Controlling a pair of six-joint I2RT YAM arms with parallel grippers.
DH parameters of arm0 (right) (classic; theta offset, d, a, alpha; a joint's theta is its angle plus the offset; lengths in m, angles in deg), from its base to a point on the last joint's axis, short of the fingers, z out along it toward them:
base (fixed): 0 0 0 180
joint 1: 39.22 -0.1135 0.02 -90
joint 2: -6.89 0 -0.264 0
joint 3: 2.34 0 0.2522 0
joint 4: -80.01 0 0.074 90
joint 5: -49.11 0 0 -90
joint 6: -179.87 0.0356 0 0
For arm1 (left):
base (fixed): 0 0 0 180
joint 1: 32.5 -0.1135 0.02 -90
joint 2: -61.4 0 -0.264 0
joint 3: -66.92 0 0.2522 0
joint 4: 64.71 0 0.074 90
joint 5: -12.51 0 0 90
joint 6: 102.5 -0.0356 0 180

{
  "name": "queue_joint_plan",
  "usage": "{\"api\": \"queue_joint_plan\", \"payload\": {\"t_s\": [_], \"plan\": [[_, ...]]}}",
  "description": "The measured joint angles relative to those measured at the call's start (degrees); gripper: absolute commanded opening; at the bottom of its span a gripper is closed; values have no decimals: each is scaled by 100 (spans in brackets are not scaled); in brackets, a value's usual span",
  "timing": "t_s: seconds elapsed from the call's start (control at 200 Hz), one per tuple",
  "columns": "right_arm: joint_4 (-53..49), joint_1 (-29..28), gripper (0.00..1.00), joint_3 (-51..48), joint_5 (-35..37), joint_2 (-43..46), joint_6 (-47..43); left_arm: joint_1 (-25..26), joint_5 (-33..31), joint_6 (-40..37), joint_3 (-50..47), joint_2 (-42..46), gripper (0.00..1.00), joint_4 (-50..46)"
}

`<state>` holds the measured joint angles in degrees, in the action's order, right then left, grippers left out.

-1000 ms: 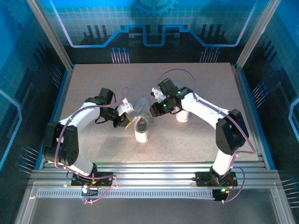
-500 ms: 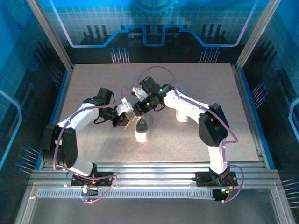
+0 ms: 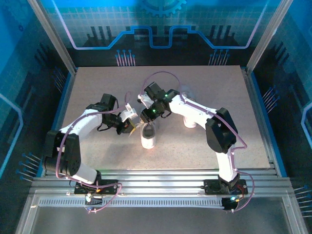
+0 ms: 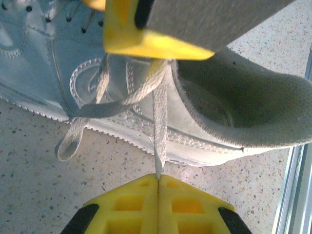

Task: Tie the shoes

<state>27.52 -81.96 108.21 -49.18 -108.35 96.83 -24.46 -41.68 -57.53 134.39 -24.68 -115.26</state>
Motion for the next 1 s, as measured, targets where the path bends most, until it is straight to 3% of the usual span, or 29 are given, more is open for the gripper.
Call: {"api": "queue_joint_plan", "payload": {"t_s": [0.205, 0.27, 0.39, 0.565, 0.76, 1.0], "plan": [[-133, 0, 34, -48, 240, 149, 4, 0, 0, 11, 0, 2, 0, 48], [-173, 0, 35, -61, 319, 223, 4, 0, 0, 22, 0, 2, 16, 90], [-179, 22, 39, -188, 356, 446, 22, -9, -4, 162, -17, 68, 31, 210], [61, 221, 40, -693, 243, 1010, 57, -166, 0, 299, -63, 356, 37, 345], [872, 949, 41, -2286, -299, 1952, 203, -330, 0, 278, -63, 693, 39, 444], [1187, 1222, 46, -3084, -369, 2205, 177, -387, 28, 450, -162, 1119, 46, 879]]}}
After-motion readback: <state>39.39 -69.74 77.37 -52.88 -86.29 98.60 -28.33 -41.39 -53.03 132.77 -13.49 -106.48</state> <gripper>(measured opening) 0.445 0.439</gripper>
